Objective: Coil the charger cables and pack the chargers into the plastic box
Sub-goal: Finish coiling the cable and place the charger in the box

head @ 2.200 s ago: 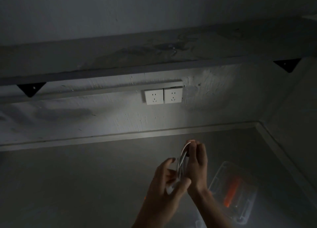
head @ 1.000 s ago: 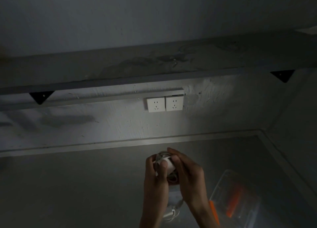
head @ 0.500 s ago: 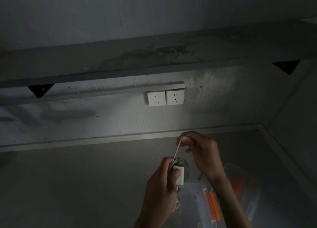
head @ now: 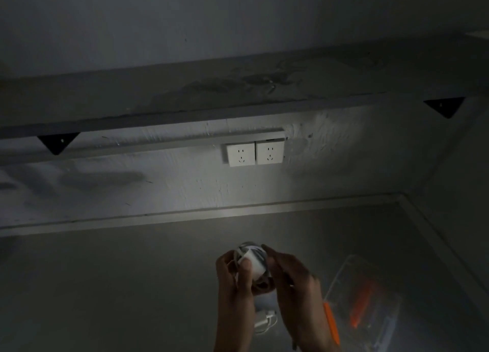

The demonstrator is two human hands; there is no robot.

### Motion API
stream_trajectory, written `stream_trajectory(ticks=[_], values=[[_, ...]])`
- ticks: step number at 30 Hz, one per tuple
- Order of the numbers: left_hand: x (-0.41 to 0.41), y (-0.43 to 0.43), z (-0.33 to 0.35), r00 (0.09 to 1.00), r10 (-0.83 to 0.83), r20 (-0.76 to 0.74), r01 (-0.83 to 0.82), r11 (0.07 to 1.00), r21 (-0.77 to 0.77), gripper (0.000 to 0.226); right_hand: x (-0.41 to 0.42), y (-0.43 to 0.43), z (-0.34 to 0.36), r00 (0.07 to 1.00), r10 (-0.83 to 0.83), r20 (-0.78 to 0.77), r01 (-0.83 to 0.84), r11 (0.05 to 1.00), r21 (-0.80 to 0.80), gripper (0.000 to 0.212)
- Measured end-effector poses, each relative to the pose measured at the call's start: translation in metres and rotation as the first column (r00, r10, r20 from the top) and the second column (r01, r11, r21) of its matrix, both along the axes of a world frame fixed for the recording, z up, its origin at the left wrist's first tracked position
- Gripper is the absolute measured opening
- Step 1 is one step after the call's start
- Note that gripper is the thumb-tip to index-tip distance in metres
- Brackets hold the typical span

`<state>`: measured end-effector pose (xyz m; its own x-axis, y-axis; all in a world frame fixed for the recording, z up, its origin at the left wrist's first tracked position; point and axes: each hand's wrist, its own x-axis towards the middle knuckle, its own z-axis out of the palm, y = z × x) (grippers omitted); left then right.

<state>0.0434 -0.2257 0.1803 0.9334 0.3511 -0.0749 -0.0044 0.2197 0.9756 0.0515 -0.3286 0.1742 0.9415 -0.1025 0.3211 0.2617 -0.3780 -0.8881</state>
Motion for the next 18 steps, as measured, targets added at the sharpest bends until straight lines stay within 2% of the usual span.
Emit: stream_trajectory(ticks=[4, 7, 10, 12, 14, 16, 18], values=[[-0.002, -0.002, -0.006, 0.999, -0.033, -0.006, 0.033, 0.999, 0.009, 0.048, 0.005, -0.001, 0.001, 0.993, 0.040, -0.112, -0.027, 0.993, 0.117, 0.031], [0.003, 0.011, -0.008, 0.982, -0.180, -0.054, 0.181, 0.983, 0.023, 0.059, 0.009, -0.014, 0.006, 0.997, 0.063, -0.047, -0.064, 0.997, -0.036, 0.029], [0.004, 0.016, 0.003, 0.945, -0.319, -0.072, 0.322, 0.946, 0.029, 0.040, 0.015, -0.025, 0.012, 0.987, 0.161, -0.011, -0.160, 0.969, -0.187, 0.023], [0.004, 0.010, 0.005, 0.971, -0.234, -0.039, 0.237, 0.954, 0.183, 0.030, 0.015, -0.022, 0.014, 0.976, 0.218, 0.006, -0.212, 0.954, -0.213, 0.019], [0.007, 0.004, 0.002, 0.997, -0.071, 0.001, 0.066, 0.928, 0.367, 0.030, 0.009, -0.015, 0.015, 0.973, 0.232, -0.013, -0.231, 0.959, -0.163, 0.020], [0.011, 0.006, -0.001, 0.999, 0.029, 0.013, -0.032, 0.907, 0.419, 0.033, 0.001, -0.017, 0.015, 0.972, 0.227, -0.053, -0.233, 0.960, -0.156, 0.026], [0.013, 0.010, 0.002, 0.998, 0.062, -0.006, -0.054, 0.907, 0.417, 0.035, -0.006, -0.029, 0.017, 0.969, 0.228, -0.100, -0.244, 0.945, -0.216, 0.032]])
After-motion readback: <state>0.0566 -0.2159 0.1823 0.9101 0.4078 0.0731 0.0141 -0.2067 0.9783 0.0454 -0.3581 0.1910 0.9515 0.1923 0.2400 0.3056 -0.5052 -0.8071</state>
